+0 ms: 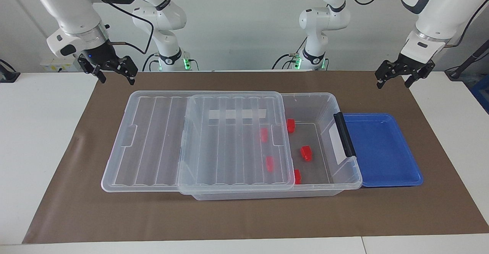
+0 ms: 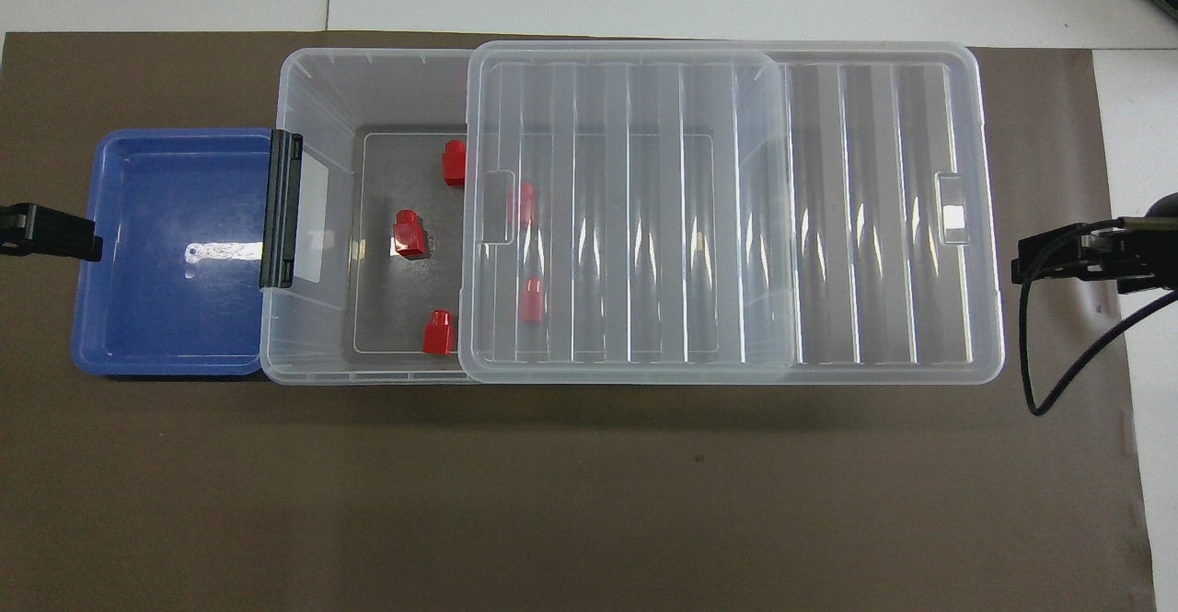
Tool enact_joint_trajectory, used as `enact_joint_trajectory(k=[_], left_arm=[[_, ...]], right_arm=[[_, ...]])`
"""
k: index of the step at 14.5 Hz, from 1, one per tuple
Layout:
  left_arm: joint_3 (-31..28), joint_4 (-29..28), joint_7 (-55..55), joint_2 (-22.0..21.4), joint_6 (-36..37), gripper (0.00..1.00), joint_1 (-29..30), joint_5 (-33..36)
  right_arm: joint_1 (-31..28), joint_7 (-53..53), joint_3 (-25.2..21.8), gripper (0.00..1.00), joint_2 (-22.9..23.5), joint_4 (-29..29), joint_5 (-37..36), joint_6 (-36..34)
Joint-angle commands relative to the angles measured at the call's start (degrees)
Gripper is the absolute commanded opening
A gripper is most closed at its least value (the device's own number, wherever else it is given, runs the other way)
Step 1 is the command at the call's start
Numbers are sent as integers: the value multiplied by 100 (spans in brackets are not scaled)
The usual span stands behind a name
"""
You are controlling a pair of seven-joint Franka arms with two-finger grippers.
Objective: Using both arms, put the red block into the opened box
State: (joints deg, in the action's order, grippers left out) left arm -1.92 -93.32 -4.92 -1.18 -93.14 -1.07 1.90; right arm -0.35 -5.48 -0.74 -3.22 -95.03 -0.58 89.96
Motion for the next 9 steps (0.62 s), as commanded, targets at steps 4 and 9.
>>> enact_joint_trajectory(k=[4,9], left_arm=[[25,16,-62,-32,68,100,37,-93],[25,16,-62,-32,68,100,28,-93]], right_arm=[[-71,117,-31,100,-65,28,120,91],[-176,589,-58,39,-100,-208,155,346]])
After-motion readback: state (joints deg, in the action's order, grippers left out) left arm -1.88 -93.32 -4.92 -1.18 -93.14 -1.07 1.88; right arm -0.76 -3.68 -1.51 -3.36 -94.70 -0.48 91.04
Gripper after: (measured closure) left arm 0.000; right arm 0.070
